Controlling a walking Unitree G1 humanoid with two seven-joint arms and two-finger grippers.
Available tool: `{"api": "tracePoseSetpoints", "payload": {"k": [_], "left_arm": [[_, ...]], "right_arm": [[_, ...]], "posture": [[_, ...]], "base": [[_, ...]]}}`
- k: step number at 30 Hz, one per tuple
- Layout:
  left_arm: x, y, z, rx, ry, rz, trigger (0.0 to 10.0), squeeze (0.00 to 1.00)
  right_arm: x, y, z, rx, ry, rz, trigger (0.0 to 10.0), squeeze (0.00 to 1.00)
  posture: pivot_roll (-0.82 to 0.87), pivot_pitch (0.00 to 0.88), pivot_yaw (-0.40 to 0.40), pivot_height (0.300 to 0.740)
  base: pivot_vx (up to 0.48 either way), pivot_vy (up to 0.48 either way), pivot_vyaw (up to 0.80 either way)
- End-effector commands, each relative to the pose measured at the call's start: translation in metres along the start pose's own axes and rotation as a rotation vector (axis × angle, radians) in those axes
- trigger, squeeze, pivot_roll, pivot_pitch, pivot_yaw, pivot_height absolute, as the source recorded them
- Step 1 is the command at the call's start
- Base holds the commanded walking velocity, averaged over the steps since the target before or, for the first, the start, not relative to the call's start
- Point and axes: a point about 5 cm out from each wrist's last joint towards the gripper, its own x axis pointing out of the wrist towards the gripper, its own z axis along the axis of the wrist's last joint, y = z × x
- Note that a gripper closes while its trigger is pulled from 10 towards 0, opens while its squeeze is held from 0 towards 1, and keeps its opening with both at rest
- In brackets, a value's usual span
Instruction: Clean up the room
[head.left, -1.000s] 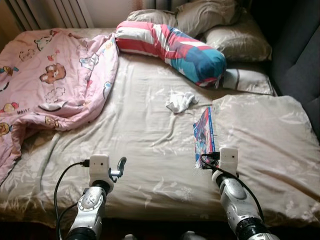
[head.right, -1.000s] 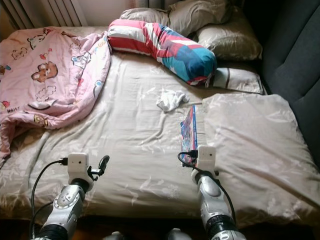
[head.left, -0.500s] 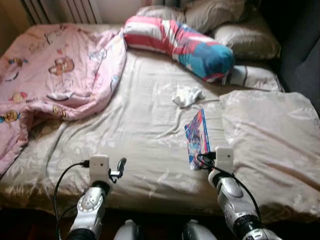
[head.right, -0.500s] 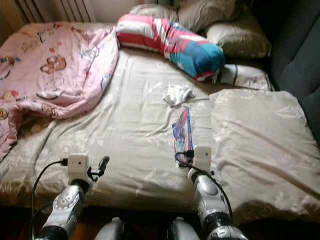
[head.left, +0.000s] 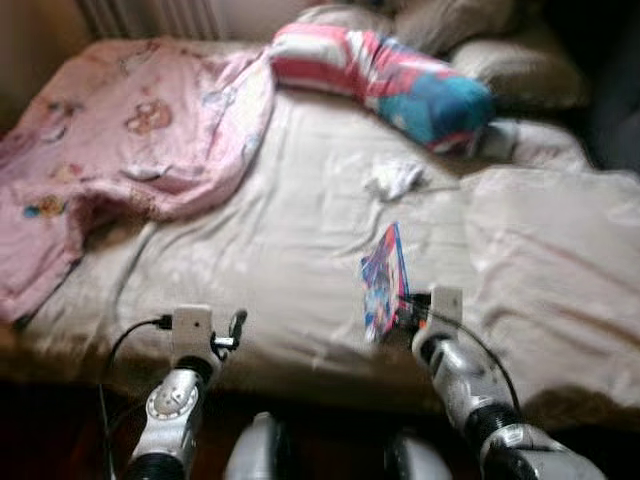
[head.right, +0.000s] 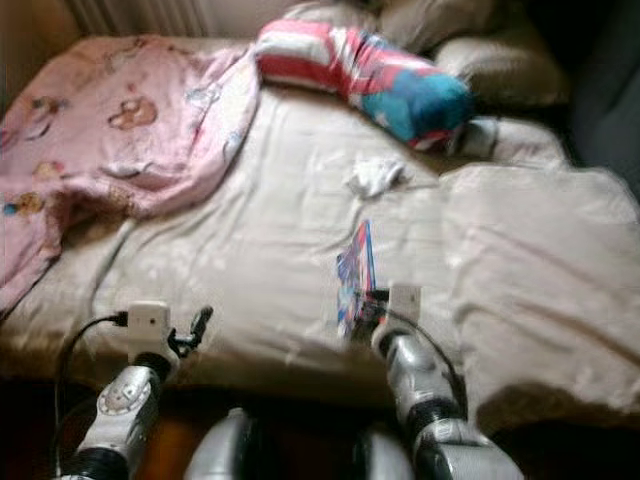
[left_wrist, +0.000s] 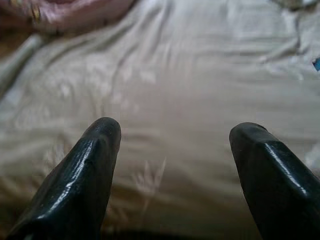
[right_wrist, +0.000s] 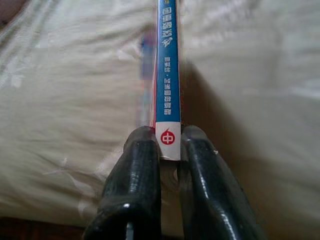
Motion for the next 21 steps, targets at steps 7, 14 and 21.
{"api": "tracePoseSetpoints", "payload": {"k": [7,14,21], "left_arm": [[-0.004,0.005,-0.002,0.032,0.020,-0.011,10.0,0.00],[-0.006,0.004,-0.002,0.039,0.022,-0.024,10.0,0.00],[-0.010,0.008,-0.003,0.050,0.025,-0.027,10.0,0.00]], "right_arm": [[-0.003,-0.017,0.002,0.041,0.005,-0.072,10.0,0.00],[-0.005,-0.027,0.001,0.053,0.021,-0.122,10.0,0.00],[0.000,-0.011,0.021,0.024,-0.081,-0.027,10.0,0.00]], "posture": [[0.03,0.218,0.061,0.646],[0.04,0.229,0.074,0.646],[0.05,0.243,0.087,0.646]], "base": [[0.000,0.000,0.00],[0.000,0.000,0.00],[0.000,0.000,0.00]]}}
